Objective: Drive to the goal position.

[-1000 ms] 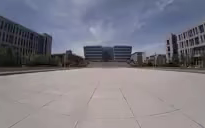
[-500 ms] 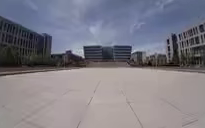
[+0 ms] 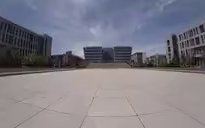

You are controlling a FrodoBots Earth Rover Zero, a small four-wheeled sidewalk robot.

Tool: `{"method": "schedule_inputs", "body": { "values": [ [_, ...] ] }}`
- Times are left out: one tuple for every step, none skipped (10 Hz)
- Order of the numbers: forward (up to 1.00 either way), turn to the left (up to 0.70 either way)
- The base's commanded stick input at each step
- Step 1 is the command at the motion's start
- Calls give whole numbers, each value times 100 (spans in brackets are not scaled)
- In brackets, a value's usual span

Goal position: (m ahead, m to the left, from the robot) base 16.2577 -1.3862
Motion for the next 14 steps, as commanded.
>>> {"method": "schedule_inputs", "body": {
  "values": [
    [70, 0],
    [70, 0],
    [70, 0],
    [70, 0],
    [70, 0],
    [70, 0],
    [70, 0],
    [70, 0],
    [70, 0],
    [70, 0],
    [70, 0],
    [70, 0],
    [70, 0],
    [70, 0]
  ]
}}
